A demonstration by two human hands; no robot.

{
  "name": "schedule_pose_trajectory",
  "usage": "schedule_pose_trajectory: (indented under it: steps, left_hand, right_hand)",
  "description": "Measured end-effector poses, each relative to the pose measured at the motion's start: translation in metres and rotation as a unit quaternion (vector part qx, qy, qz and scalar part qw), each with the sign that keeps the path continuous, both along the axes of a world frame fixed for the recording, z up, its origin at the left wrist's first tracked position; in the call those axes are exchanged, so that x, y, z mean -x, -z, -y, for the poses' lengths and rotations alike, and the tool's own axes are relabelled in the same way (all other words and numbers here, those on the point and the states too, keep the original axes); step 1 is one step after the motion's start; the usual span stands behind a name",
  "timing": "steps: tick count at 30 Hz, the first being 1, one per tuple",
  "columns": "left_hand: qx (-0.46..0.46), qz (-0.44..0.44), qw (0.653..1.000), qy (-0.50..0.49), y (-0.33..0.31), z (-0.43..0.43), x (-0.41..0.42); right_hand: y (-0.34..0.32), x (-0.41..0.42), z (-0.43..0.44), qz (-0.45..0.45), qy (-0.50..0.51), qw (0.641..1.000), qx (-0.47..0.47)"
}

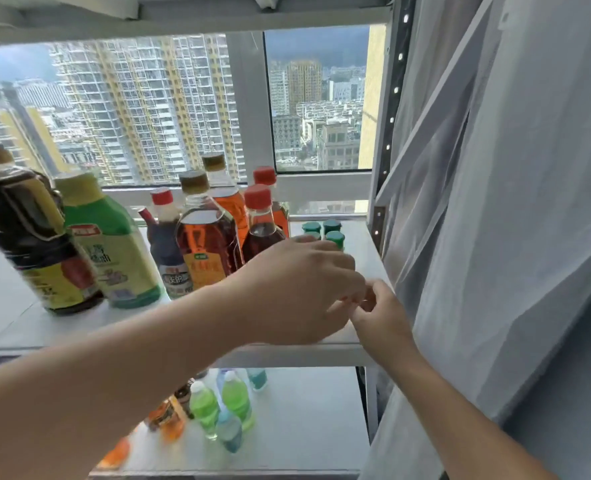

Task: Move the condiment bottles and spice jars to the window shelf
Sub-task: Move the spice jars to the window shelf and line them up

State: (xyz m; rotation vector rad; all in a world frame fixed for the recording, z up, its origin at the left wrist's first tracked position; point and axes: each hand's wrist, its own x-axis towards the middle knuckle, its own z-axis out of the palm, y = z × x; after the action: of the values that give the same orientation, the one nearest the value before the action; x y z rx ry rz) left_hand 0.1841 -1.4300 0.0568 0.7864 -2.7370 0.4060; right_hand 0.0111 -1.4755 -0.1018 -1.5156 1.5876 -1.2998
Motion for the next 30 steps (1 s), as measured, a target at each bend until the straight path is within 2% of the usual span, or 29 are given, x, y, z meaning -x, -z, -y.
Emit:
schedule_pose_trajectory:
  steps: [4, 8, 13, 17, 21, 30]
  left_hand:
    - [-0.108, -0.01, 0.993, -0.05, 0.05, -0.02, -0.025]
    - [-0.173, -0.027, 0.982, -0.069, 0.078, -0.038, -0.048]
    - [-0.255, -0.045, 0.96, -0.103, 0.113, -0.065, -0.083]
    - [-0.307, -0.057, 0.942, -0.12, 0.15, -0.087, -0.122]
    - [-0.394, -0.1, 0.903, -0.142, 0.195, -0.109, -0.151]
    - [-0.507, -0.102, 0.822, -0.239, 0.285, -0.124, -0.187]
  right_hand:
    - [0.009, -0.004, -0.035, -0.002, 0.019, 1.0, -0.002]
    - [0.016, -0.01, -0.074, -0.04, 0.038, 0.998, -0.016]
    - [0.037, -0.031, -0.121, -0.066, 0.072, 0.993, -0.064]
    - [0.078, -0.061, -0.168, -0.075, 0.053, 0.988, -0.127]
    - [0.129, -0.077, -0.215, -0.078, 0.025, 0.977, -0.197]
    - [0.207, -0.074, -0.254, -0.038, 0.007, 0.946, -0.321]
